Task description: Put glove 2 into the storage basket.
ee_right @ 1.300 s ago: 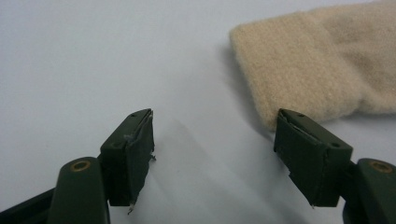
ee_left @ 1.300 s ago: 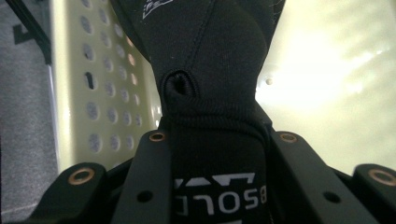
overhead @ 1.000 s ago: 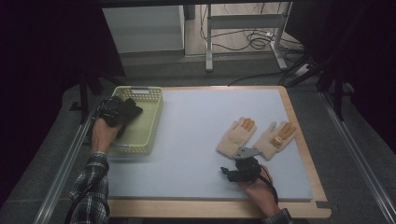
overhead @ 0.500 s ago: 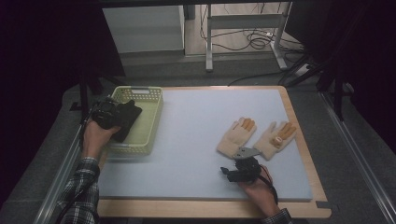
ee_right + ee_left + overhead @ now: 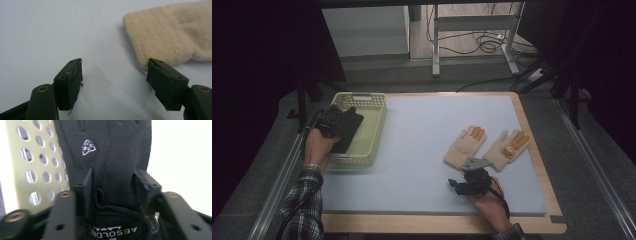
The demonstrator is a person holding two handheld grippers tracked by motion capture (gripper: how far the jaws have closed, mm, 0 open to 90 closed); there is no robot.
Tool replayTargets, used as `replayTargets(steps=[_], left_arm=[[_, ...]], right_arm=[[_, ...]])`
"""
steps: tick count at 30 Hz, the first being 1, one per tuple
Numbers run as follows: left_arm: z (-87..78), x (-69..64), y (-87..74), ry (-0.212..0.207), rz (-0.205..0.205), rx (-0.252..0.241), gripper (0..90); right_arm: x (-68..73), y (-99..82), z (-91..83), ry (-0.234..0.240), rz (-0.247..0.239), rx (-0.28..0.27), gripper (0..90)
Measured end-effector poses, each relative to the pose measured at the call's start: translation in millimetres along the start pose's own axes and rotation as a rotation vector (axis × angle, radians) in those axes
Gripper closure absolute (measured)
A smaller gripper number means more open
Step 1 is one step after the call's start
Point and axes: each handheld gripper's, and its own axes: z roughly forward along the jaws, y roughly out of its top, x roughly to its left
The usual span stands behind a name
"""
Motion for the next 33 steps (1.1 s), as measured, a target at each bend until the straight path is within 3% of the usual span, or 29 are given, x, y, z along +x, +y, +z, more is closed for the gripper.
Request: replayTargets(steps=[2,3,5,8,12,14,16,17,20,23,26,33], left_arm=[[0.9,0.8,1.0,0.0,-0.008,0.011,64.8],[0.8,2.0,1.8,0.005,-0.025,0.009,64.8],[-1.7,3.1,2.2,0.007,-0.031,-0.004,74.2],[-13.8,5.5,2.2,0.014,-0.043,-0.082,76.0],[-21.8,2.9,6.3,0.037,-0.033,-0.135,74.7],[-15.1,0.0,10.2,0.058,-0.026,-0.122,71.1],[-7.0,-1.1,12.0,0.066,-0.022,-0.1,55.4],[-5.0,-1.6,11.9,0.058,-0.022,-0.101,52.1],[-8.1,-3.3,10.9,0.038,-0.03,-0.13,36.2],[-19.1,-3.9,8.2,0.038,-0.032,-0.17,26.9],[-33.2,-4.2,2.7,-0.025,-0.044,-0.243,19.7],[-53.7,-17.3,-13.9,-0.169,-0.006,-0.395,9.1]], right_arm=[[0.1,0.0,0.0,0.0,0.001,0.0,28.1],[0.1,0.0,0.0,0.0,0.001,0.0,28.1],[0.1,0.0,-0.1,0.001,0.001,0.0,28.1],[0.0,0.0,0.0,0.001,0.001,0.0,28.0],[0.1,0.0,0.0,0.001,0.0,0.0,28.0],[0.1,0.0,0.0,0.001,0.001,0.001,28.0],[0.1,0.0,0.0,0.001,0.0,0.001,28.0],[0.1,0.0,0.0,0.001,0.001,0.0,28.0],[0.0,0.0,0.0,0.002,0.001,0.0,28.0],[0.0,0.0,0.0,0.002,0.001,0.0,28.0],[0.1,0.0,0.0,0.001,0.0,0.0,27.9],[0.1,0.0,0.0,0.0,0.0,0.001,28.0]])
